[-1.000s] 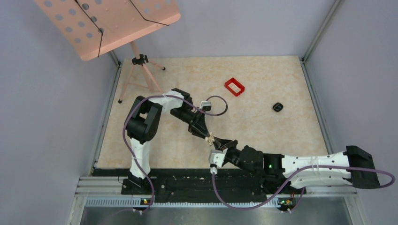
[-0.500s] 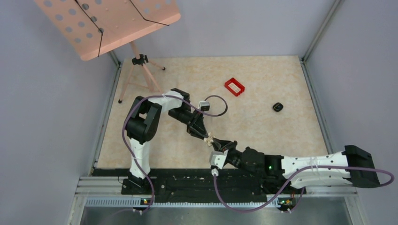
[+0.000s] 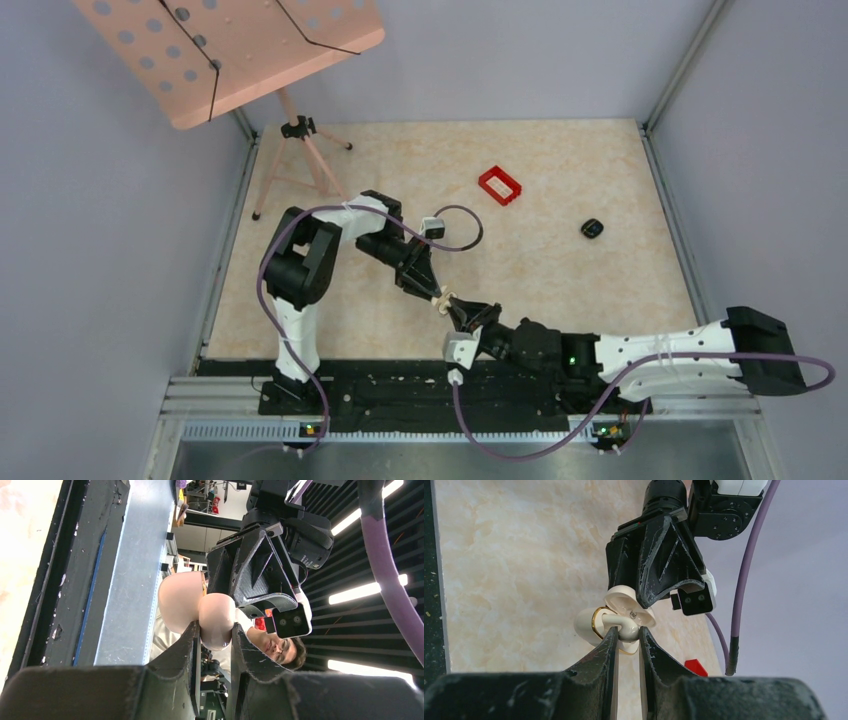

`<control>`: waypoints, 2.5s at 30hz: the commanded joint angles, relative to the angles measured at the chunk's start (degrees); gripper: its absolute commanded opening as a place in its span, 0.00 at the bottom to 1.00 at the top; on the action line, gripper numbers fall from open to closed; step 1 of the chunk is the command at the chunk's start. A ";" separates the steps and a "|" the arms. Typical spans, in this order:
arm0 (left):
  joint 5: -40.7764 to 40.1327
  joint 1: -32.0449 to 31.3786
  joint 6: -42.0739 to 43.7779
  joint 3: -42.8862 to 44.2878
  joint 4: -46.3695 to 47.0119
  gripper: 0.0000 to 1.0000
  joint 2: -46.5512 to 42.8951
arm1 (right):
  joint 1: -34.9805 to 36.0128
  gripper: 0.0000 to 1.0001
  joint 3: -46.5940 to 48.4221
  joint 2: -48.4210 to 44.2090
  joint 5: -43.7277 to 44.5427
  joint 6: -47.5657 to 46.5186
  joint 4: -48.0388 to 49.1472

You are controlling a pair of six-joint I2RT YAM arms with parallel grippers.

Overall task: Insert the wireless bluetooth earbuds into the charging case
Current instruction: Place the earbud in the charging case.

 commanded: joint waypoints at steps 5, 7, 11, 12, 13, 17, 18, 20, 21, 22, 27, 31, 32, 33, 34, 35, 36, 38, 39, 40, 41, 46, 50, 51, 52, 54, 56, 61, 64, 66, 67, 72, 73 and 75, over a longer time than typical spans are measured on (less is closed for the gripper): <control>8.96 -0.08 0.11 1.69 -3.69 0.00 -3.02 | 1.75 0.02 -0.65 0.36 -1.56 -1.93 2.26; 8.90 -0.13 0.08 1.81 -3.74 0.00 -2.79 | 1.80 0.04 -0.31 0.50 -2.02 -1.49 1.61; 8.89 -0.08 -0.09 2.12 -3.74 0.00 -2.56 | 2.12 0.10 -0.09 0.75 -2.13 -1.36 1.22; 8.89 -0.12 -0.15 2.17 -3.72 0.00 -2.48 | 2.19 0.12 -0.06 0.75 -2.22 -1.25 1.12; 8.91 -0.15 -0.17 2.17 -3.74 0.00 -2.47 | 2.18 0.13 0.04 0.74 -2.23 -1.16 0.88; 8.92 -0.15 -0.23 2.27 -3.75 0.00 -2.32 | 2.48 0.20 0.24 0.94 -2.43 -0.87 0.71; 8.95 -0.12 -0.24 2.26 -3.75 0.00 -2.24 | 2.55 0.22 0.35 0.99 -2.23 -0.87 0.79; 8.96 -0.11 -0.25 2.37 -3.69 0.00 -2.27 | 2.67 0.27 0.59 0.92 -2.20 -0.87 0.76; 8.90 -0.08 -0.22 2.38 -3.74 0.00 -2.23 | 2.72 0.28 0.69 1.00 -2.19 -0.87 0.87; 8.89 -0.15 -0.19 2.37 -3.75 0.00 -2.16 | 2.80 0.30 0.77 1.00 -2.18 -0.87 0.88; 8.97 -0.13 -0.25 2.44 -3.68 0.00 -2.15 | 3.24 0.35 1.27 1.61 -2.11 -0.80 1.45; 8.91 -0.13 -0.04 2.44 -3.72 0.00 -1.90 | 3.43 0.36 1.44 1.11 -2.12 0.23 2.58; 8.97 -0.16 -0.01 2.43 -3.74 0.00 -1.85 | 3.41 0.36 1.50 0.65 -2.27 0.72 2.82; 8.97 -0.15 0.00 2.43 -3.70 0.00 -1.77 | 3.45 0.37 1.59 0.04 -2.52 1.24 2.92; 8.99 -0.13 0.02 2.49 -3.72 0.00 -1.57 | 3.45 0.38 1.65 -0.52 -2.51 1.77 3.04; 8.90 -0.11 0.15 2.44 -3.74 0.00 -1.53 | 3.44 0.38 1.77 -0.91 -2.49 2.17 2.88; 9.02 -0.11 0.16 2.44 -3.72 0.00 -1.48 | 3.42 0.39 1.93 -1.29 -2.66 2.34 2.39; 9.03 -0.07 0.16 2.63 -3.74 0.00 -1.29 | 3.44 0.40 2.22 -1.51 -2.93 2.92 1.01; 9.04 -0.05 0.17 2.68 -3.70 0.00 -1.18 | 3.40 0.41 2.40 -1.56 -3.23 3.29 0.33; 8.98 0.00 0.17 2.76 -3.74 0.00 -1.06 | 3.45 0.41 2.52 -1.65 -3.54 3.87 -0.19; 9.03 0.02 0.15 2.95 -3.71 0.00 -1.05 | 3.43 0.41 2.65 -1.81 -3.89 4.33 -0.44; 8.98 0.16 0.09 3.06 -3.68 0.00 -0.97 | 3.40 0.42 2.35 -5.56 -3.17 7.82 1.14; 8.92 0.83 0.16 3.01 -3.74 0.00 -1.46 | 3.45 0.46 2.54 -10.41 3.47 12.91 2.94; 8.94 1.25 0.17 3.09 -3.75 0.00 -1.74 | 3.28 0.50 2.95 -11.44 8.41 15.32 3.23; 8.89 1.62 0.10 3.26 -3.74 0.00 -2.09 | 2.73 0.55 3.61 -12.24 13.11 18.63 2.80; 8.82 2.73 0.07 3.41 -3.70 0.00 -2.80 | -0.55 0.59 5.61 -13.81 16.96 28.13 -3.35; 8.81 3.92 0.14 3.37 -3.60 0.00 -3.21 | -6.63 0.54 7.37 -14.80 16.49 42.21 -11.47; 8.74 8.78 1.92 2.01 -3.74 0.00 -4.51 | -24.47 0.50 11.16 -12.57 2.13 68.52 -26.26; 8.76 11.55 3.06 2.02 -3.73 0.00 -4.94 | -32.38 0.50 11.46 -9.22 -7.63 74.53 -27.08; 8.78 12.70 3.70 2.54 -3.70 0.00 -4.83 | -37.46 0.50 12.11 -5.75 -14.33 77.94 -27.25; 8.75 12.96 3.85 2.89 -3.72 0.00 -4.52 | -40.00 0.50 12.72 -3.32 -17.29 79.52 -27.73; 8.81 13.03 4.81 4.08 -3.66 0.00 -2.42 | -44.96 0.51 17.43 9.81 -22.29 84.01 -28.77; 8.84 13.03 4.87 4.40 -3.64 0.00 -2.13 | -45.08 0.51 18.46 12.40 -22.38 84.94 -28.07; 8.75 13.03 4.83 5.35 -3.62 0.00 -1.72 | -45.22 0.51 19.89 17.31 -23.73 86.86 -25.56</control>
